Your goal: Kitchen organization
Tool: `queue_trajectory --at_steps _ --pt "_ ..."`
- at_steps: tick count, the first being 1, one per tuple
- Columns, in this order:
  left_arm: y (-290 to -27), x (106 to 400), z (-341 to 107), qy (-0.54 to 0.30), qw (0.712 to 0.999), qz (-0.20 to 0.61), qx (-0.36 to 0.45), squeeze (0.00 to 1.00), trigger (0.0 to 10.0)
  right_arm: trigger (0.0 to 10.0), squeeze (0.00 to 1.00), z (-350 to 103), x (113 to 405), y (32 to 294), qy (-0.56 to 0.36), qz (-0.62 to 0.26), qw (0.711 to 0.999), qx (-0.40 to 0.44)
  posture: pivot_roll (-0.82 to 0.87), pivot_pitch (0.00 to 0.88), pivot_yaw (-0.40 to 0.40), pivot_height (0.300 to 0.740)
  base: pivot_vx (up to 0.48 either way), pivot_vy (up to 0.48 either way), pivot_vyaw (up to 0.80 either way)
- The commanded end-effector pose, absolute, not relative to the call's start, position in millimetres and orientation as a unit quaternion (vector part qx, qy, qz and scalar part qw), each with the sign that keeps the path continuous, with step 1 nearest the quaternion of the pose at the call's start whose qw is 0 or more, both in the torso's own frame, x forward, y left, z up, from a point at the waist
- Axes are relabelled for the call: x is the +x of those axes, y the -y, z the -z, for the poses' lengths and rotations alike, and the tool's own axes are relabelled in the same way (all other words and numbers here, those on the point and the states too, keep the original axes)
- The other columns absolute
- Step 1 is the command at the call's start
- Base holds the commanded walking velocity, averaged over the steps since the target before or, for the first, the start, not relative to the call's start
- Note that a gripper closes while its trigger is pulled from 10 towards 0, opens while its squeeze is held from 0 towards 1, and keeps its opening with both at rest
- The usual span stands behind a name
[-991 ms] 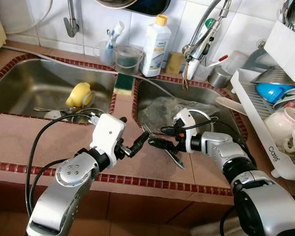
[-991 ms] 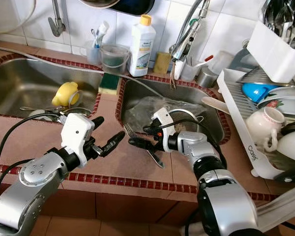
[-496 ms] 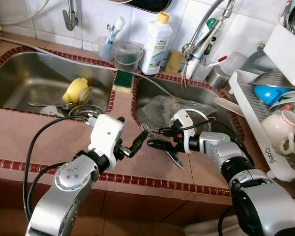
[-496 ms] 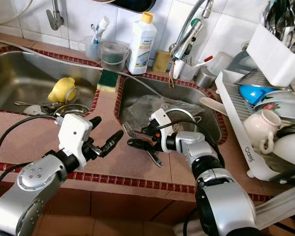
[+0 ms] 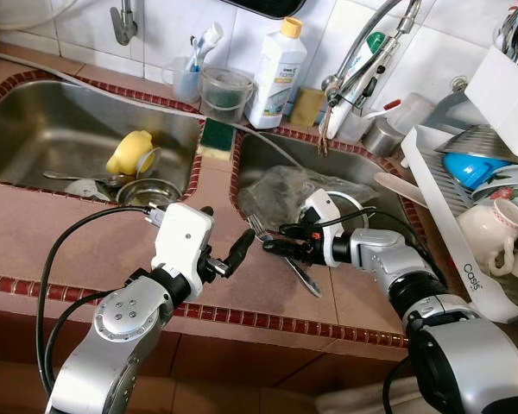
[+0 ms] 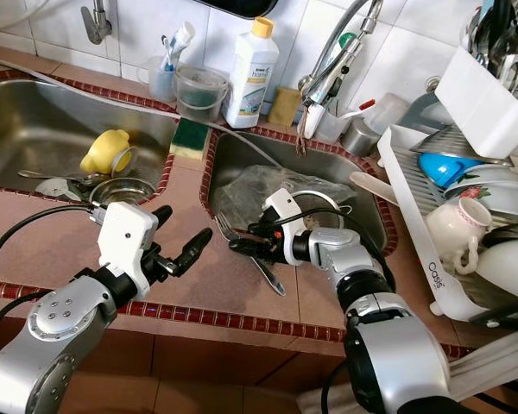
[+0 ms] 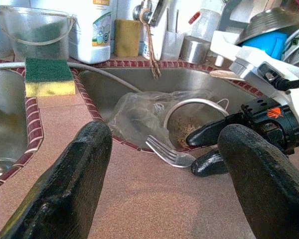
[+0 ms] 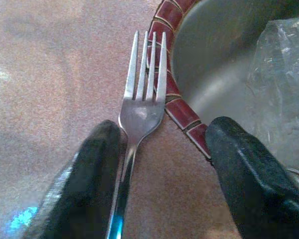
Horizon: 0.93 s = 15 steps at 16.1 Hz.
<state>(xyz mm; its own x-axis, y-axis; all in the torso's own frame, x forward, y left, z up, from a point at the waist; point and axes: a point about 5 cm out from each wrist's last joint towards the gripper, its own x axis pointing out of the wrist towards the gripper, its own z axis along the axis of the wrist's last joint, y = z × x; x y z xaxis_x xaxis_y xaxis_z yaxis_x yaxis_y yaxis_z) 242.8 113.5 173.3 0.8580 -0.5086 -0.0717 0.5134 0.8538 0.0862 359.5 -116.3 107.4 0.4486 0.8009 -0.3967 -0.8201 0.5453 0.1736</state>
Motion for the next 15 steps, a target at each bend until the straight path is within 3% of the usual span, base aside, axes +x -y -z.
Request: queue_trajectory --at_steps 1,15 --pt "-109.0 241.0 -176.3 -0.018 0.962 0.270 0.047 0.00 10.0 0.0 0.00 -88.8 349.2 125.5 -0.272 -0.478 0.835 -0.027 0.09 0.113 -0.277 0.740 0.000 0.000 0.00" --pt "-107.0 246.1 -177.5 -0.017 0.962 0.267 0.045 0.00 10.0 0.0 0.00 -96.9 354.1 137.5 -0.272 -0.466 0.842 -0.029 0.06 0.114 -0.274 0.740 0.000 0.000 0.00"
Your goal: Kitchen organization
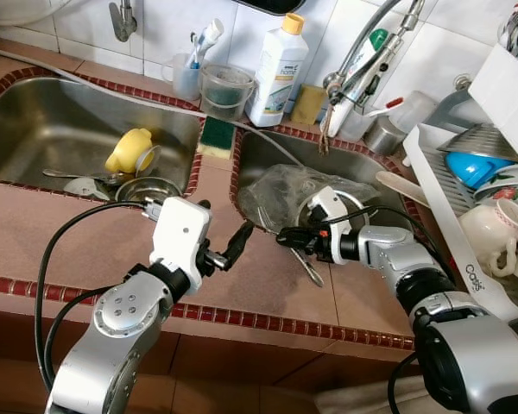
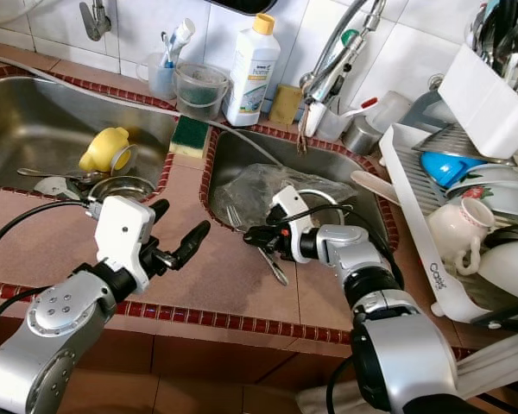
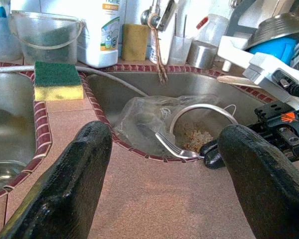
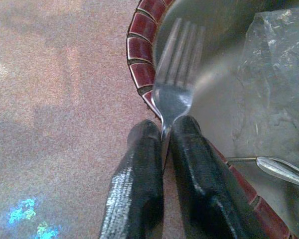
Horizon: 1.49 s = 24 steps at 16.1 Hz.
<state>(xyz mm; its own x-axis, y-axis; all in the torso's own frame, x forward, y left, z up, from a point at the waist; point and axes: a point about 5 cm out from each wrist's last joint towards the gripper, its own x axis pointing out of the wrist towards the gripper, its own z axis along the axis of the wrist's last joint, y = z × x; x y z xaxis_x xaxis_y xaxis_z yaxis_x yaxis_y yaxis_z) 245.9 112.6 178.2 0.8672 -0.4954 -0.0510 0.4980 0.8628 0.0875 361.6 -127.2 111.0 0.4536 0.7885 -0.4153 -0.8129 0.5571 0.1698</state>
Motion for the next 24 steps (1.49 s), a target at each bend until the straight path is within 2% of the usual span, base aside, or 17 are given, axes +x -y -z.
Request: queue_trajectory --at_steps 1,12,13,14,18,24 --pt "-106.8 246.4 -177.6 -0.016 0.963 0.267 0.044 0.00 10.0 0.0 0.00 -97.4 354.3 137.7 -0.272 -0.466 0.842 -0.029 0.06 0.114 -0.275 0.740 0.000 0.000 0.00" --pt "-106.9 250.4 -179.7 -0.010 0.963 0.265 0.041 0.00 10.0 0.0 0.00 -108.0 359.2 135.9 -0.245 -0.467 0.850 0.006 0.05 0.109 -0.269 0.740 0.000 0.000 0.00" --pt "-107.3 251.6 -180.4 -0.009 0.964 0.263 0.041 0.00 10.0 0.0 0.00 -111.7 360.5 135.3 -0.236 -0.469 0.851 0.023 0.05 0.107 -0.267 0.740 0.000 0.000 0.00" --pt "-108.3 256.2 -182.5 -0.004 0.964 0.262 0.041 0.00 10.0 0.0 0.00 -128.2 365.3 135.8 -0.202 -0.482 0.848 0.084 0.04 0.101 -0.258 0.740 0.000 0.000 0.00" --pt "-106.9 262.5 -186.6 0.009 0.965 0.260 0.038 0.00 10.0 0.0 0.00 -139.8 367.7 139.7 -0.180 -0.492 0.845 0.109 0.03 0.095 -0.250 0.740 0.000 0.000 0.00" --pt "-126.0 285.2 -209.6 0.063 0.981 0.182 -0.025 0.00 10.0 0.0 0.00 -161.3 373.5 145.1 -0.126 -0.491 0.851 0.139 0.03 0.072 -0.236 0.740 0.000 0.000 0.00"
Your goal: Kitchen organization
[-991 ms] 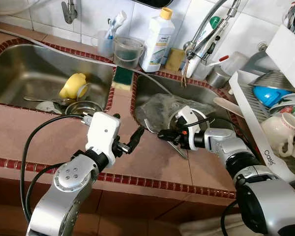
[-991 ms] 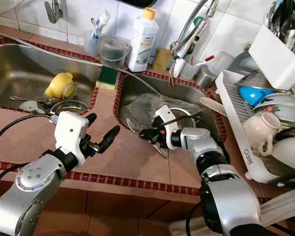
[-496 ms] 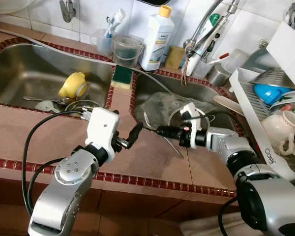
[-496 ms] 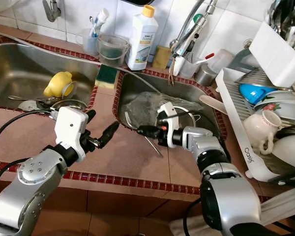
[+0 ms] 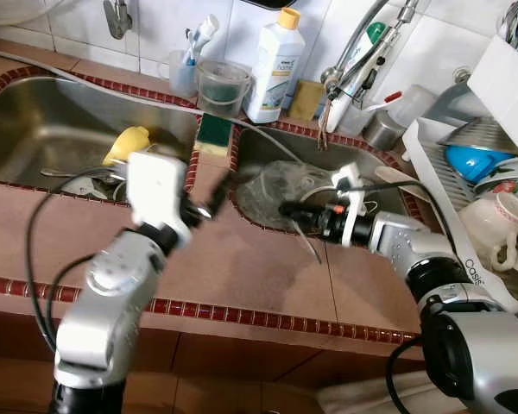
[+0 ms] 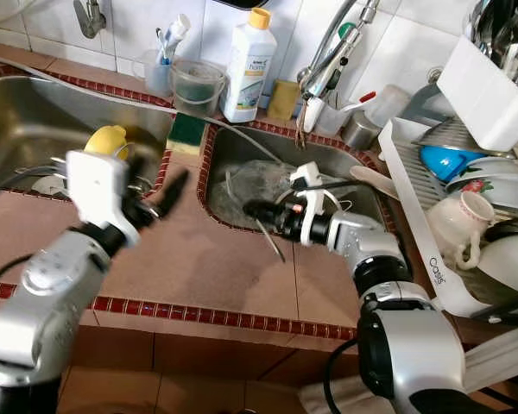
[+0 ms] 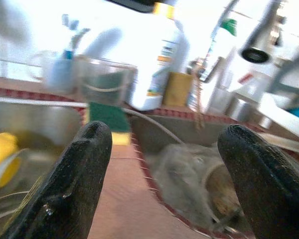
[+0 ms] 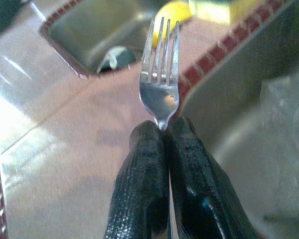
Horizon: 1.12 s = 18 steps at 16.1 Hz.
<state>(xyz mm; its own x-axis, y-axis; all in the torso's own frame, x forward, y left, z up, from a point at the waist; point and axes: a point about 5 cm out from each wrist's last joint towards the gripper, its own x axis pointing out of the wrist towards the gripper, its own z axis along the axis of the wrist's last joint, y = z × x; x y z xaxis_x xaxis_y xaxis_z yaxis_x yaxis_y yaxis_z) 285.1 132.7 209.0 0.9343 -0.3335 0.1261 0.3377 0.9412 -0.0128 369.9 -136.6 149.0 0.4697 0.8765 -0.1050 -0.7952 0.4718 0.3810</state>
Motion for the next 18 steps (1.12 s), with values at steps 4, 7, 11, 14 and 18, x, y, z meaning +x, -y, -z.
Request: queue_trajectory --at_steps 4,7,11,14,18 --pt "-143.3 307.7 -204.0 0.048 0.993 0.105 -0.004 0.00 10.0 0.0 0.00 -177.1 378.3 142.8 -0.056 -0.473 0.868 0.139 0.04 0.034 -0.200 0.740 0.000 0.000 0.00" --pt "-145.3 322.5 -195.6 0.028 0.996 0.087 0.021 0.00 10.0 0.0 0.00 -181.4 376.7 128.0 0.007 -0.444 0.888 0.120 0.04 0.012 -0.161 0.740 0.000 0.000 0.00" --pt "-143.9 333.3 -191.5 0.045 0.993 0.098 0.047 0.00 10.0 0.0 0.00 -183.2 362.7 119.1 0.086 -0.369 0.918 0.114 0.02 0.000 -0.100 0.740 0.000 0.000 0.00" --pt "-142.7 332.6 -181.4 0.048 0.991 0.118 0.043 0.00 10.0 10.0 0.00 -166.9 350.1 124.0 0.103 -0.291 0.947 0.093 0.00 0.000 -0.077 0.740 0.000 0.000 0.00" --pt "-151.7 335.9 -169.7 0.050 0.993 0.105 -0.011 0.00 10.0 10.0 0.00 -158.7 335.8 131.3 0.123 -0.191 0.971 0.075 -0.02 0.000 -0.067 0.740 0.000 0.000 0.00"
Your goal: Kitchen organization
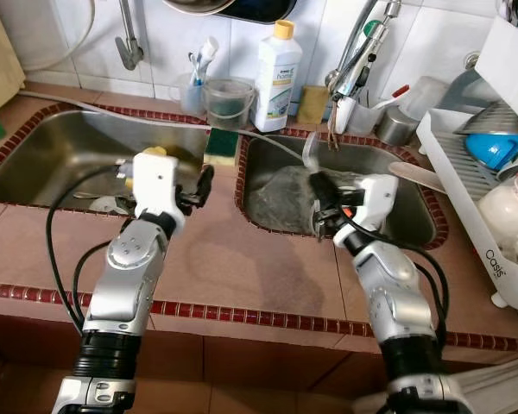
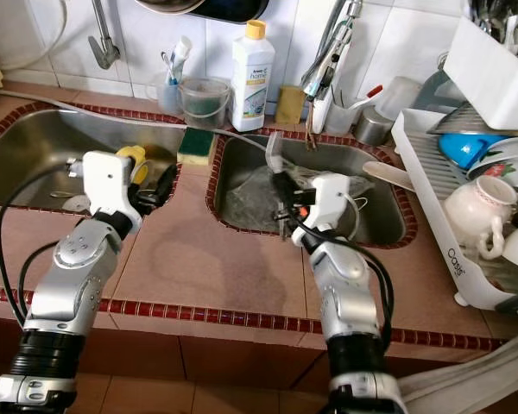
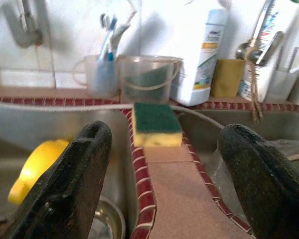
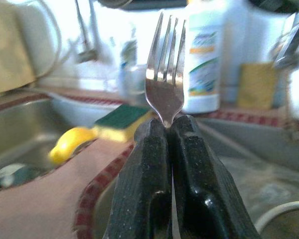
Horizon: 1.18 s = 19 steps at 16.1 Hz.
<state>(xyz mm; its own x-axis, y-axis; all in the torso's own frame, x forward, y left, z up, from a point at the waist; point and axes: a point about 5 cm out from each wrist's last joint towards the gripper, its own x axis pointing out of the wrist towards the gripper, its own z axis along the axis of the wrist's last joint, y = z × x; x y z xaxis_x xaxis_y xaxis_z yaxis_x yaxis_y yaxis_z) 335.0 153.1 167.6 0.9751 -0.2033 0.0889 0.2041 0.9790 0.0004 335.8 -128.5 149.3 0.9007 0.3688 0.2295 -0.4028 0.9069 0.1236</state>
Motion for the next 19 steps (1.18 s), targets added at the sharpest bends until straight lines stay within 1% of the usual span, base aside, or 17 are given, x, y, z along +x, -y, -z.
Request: queue_trajectory --at_steps 1,3,5,8,11,13,19 --pt "-152.6 336.6 -169.6 0.053 0.993 0.105 -0.015 0.00 10.0 10.0 0.00 -160.2 334.4 131.3 0.130 -0.185 0.972 0.059 -0.02 0.000 -0.066 0.740 0.000 0.000 0.00" --pt "-151.7 336.6 -168.9 0.060 0.992 0.112 -0.018 0.00 10.0 10.0 0.00 -160.2 334.6 131.9 0.129 -0.168 0.976 0.056 -0.02 0.000 -0.069 0.740 0.000 0.000 0.00" --pt "-149.9 336.3 -168.9 0.064 0.990 0.117 -0.042 0.00 10.0 10.0 0.00 -159.7 333.7 125.3 0.125 -0.179 0.975 0.048 -0.02 0.000 -0.074 0.740 0.000 0.259 0.00" --pt "-146.3 334.9 -166.3 0.065 0.990 0.120 -0.044 0.00 10.0 10.0 0.00 -158.2 332.1 114.4 0.122 -0.182 0.974 0.051 -0.01 0.000 -0.083 0.740 0.000 0.280 0.00" --pt "-146.0 333.1 -162.8 0.059 0.990 0.119 -0.039 0.00 10.0 10.0 0.00 -157.2 330.8 111.8 0.119 -0.185 0.974 0.055 -0.01 0.000 -0.087 0.740 0.000 0.289 0.00" --pt "-144.4 331.3 -156.5 0.046 0.992 0.118 -0.029 0.00 10.0 10.0 0.00 -154.0 329.9 109.1 0.109 -0.188 0.974 0.061 -0.01 0.000 -0.089 0.740 0.000 0.480 0.00" --pt "-141.0 329.0 -154.8 0.046 0.991 0.120 -0.026 0.00 10.0 10.0 0.00 -149.6 325.9 101.2 0.098 -0.198 0.973 0.063 0.00 0.000 -0.096 0.740 0.000 0.480 0.00"
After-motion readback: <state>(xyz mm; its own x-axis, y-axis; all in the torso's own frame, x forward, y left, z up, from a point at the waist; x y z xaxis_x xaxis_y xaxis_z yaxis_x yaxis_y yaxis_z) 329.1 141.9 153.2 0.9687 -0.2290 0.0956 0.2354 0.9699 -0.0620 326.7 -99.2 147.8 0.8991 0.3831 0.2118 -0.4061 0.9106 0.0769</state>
